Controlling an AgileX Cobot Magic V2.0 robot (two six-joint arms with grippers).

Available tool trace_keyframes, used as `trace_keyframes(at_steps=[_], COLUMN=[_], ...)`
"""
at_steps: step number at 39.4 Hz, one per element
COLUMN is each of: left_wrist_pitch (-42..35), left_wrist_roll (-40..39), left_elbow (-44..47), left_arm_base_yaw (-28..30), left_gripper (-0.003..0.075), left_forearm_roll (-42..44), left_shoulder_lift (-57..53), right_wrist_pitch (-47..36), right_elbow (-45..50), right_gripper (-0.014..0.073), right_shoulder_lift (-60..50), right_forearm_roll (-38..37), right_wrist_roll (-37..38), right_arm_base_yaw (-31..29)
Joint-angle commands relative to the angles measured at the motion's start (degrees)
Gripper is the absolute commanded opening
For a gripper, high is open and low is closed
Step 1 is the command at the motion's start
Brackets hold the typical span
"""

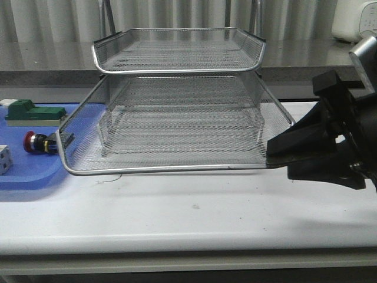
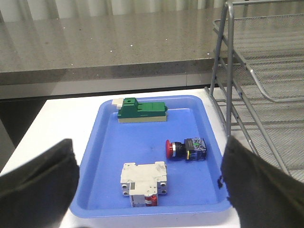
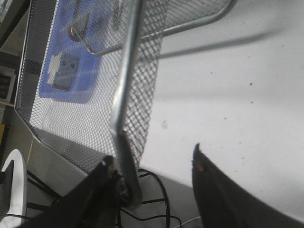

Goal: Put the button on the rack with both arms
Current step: 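Pull the middle mesh tray out toward the robot with the right gripper, then release the tray and withdraw the right gripper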

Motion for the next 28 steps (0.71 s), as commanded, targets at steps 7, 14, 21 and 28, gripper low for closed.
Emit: trace_keyframes(at_steps=[7, 14, 21, 28], left_wrist_pitch=[-4.2, -4.2, -4.2, -4.2], left_wrist_roll=[0.1, 0.1, 0.1, 0.1], left_elbow=[-2.0, -2.0, -2.0, -2.0], left_arm_base_yaw=[-0.1, -0.1, -0.1, -0.1], left_gripper=[0.0576, 0.0576, 0.0576, 0.0576], left_forearm_roll=[0.0, 0.0, 0.0, 0.0], left_shoulder_lift=[0.8, 0.8, 0.8, 0.8], right_wrist_pitch=[6.4, 4.4, 1.1, 1.0], right_elbow=[-0.9, -6.5, -16.3, -25.2], right_gripper=[0.0375, 0.015, -0.0024, -0.011], right_shoulder_lift=[-9.8, -16.5, -21.7, -24.8], right_forearm_roll=[0.5, -9.2, -28.4, -50.6], right_wrist_roll=[0.5, 9.5, 25.2, 39.5], right_arm_base_yaw=[-7.2, -7.7, -7.6, -6.2])
